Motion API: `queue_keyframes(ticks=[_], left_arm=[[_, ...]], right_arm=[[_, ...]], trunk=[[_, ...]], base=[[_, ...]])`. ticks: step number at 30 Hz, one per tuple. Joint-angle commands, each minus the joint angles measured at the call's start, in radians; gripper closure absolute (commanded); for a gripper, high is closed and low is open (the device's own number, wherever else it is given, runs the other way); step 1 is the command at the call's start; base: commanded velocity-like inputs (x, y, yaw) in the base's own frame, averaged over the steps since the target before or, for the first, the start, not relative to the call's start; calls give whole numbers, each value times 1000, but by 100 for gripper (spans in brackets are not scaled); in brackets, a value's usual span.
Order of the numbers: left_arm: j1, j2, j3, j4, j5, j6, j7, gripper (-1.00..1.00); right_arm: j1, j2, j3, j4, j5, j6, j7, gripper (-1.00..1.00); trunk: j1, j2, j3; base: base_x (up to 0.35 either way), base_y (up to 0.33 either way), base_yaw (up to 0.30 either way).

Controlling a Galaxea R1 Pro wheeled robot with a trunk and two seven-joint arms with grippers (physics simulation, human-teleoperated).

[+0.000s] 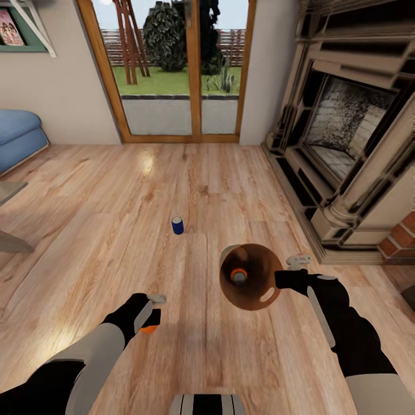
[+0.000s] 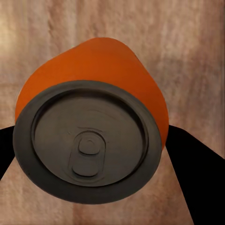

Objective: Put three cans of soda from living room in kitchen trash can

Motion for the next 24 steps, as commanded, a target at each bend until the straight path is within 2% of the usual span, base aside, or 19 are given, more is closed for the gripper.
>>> queue_keyframes(ticks=[1,10,11,14,15,16,18,19,21,22,24], left_arm=[[0,0,0,0,0,0,0,100],[0,1,0,-2,0,6,0,100],[0,1,0,-24,-1,41,0,100],[1,2,1,-163,2,119,-1,100],[4,1,2,-242,2,174,-1,100],[8,1,1,-383,4,277,-2,100],[15,1,0,-490,5,341,-3,100],[29,0,-1,-596,7,387,-5,100],[44,1,-1,-690,12,418,-6,100],[58,1,-1,-766,20,420,-8,100],[72,1,-2,-851,37,420,-9,100]], right_arm=[[0,0,0,-1,-13,1,4,100],[0,3,-1,0,-9,28,4,100],[-1,4,-3,1,-8,54,3,100],[-3,4,-3,-1,-5,129,3,100],[-4,4,-3,-1,-5,162,2,100],[-8,4,-4,-1,-4,198,2,100],[-11,4,-4,-1,-4,213,1,100],[-16,4,-4,-1,-4,216,1,100],[-24,4,-4,0,-5,216,0,100],[-34,3,-4,6,-6,216,-1,100],[-45,3,-4,20,-6,216,-2,100]], trunk=[[0,0,4],[-5,2,39],[-5,3,43],[-6,3,54],[-7,4,58],[-7,4,62],[-8,4,70],[-9,4,74],[-9,5,81],[-10,5,85],[-14,12,92]], base=[[0,0,0],[0,0,0],[0,0,0],[0,0,0],[0,0,0],[0,0,0],[0,0,0],[0,0,0],[0,0,0],[0,0,0],[0,0,0]])
